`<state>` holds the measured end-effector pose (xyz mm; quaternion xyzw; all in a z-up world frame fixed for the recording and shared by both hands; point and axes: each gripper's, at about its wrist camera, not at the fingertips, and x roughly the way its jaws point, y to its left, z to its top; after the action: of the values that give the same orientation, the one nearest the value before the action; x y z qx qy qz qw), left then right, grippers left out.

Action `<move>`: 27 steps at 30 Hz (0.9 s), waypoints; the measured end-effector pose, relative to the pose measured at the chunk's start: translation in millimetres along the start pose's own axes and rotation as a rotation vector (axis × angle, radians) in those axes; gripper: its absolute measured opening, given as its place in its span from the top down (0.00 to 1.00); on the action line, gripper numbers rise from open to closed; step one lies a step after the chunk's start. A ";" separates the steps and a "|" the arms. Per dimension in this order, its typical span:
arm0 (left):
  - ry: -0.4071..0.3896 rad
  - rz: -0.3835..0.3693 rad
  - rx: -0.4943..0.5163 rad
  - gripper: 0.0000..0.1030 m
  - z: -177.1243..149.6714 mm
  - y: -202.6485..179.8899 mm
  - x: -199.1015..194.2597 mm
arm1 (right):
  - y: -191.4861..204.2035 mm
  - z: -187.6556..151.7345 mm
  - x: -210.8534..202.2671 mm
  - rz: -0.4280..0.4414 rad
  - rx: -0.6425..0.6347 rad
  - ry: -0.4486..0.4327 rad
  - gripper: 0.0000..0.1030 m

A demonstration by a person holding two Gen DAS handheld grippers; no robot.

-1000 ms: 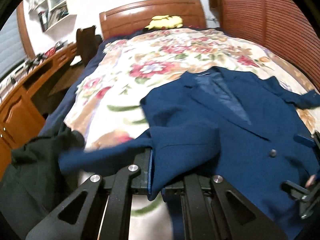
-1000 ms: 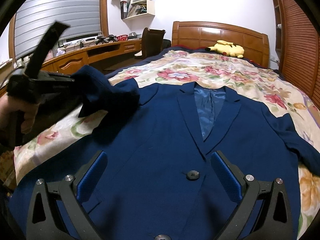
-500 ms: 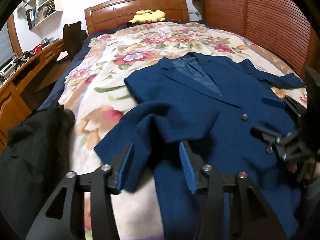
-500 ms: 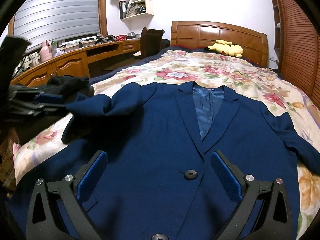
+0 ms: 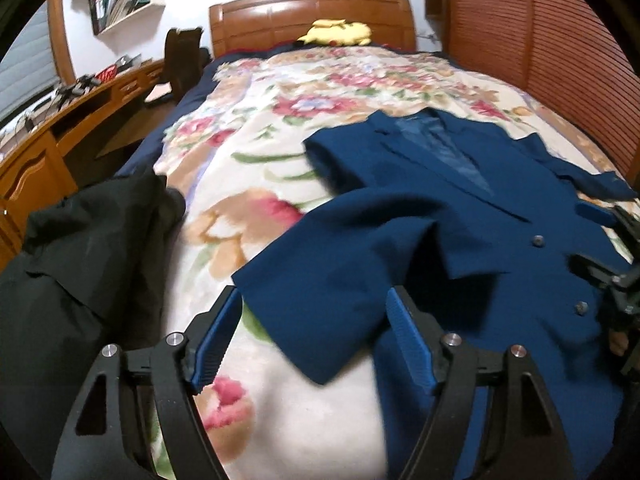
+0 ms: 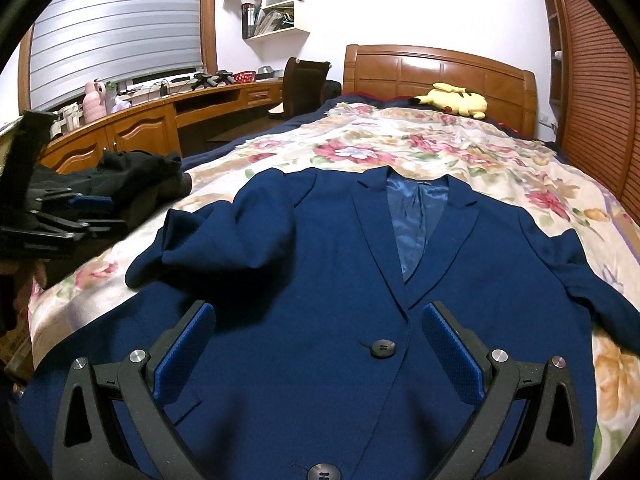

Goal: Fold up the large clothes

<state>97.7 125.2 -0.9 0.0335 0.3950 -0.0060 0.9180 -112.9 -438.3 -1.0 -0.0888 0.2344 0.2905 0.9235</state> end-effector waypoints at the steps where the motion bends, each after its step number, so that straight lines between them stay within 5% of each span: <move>1: 0.007 0.000 -0.008 0.27 -0.7 1.6 3.8 | 0.0 -0.2 0.2 0.000 -0.002 0.000 0.00; 15: 0.210 -0.051 -0.085 0.27 -17.1 10.4 71.9 | 1.9 0.2 1.3 0.002 -0.014 0.009 0.00; 24: 0.220 -0.061 -0.100 0.27 -19.5 14.4 74.9 | 3.1 1.1 1.6 0.004 -0.018 0.010 0.00; 27: 0.220 -0.066 -0.087 0.42 -18.7 12.3 74.8 | 3.8 1.3 1.2 0.007 -0.021 0.010 0.00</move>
<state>136.0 139.8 -67.4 -0.0191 0.4940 -0.0155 0.8691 -113.7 -434.2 -0.5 -0.0988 0.2361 0.2958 0.9203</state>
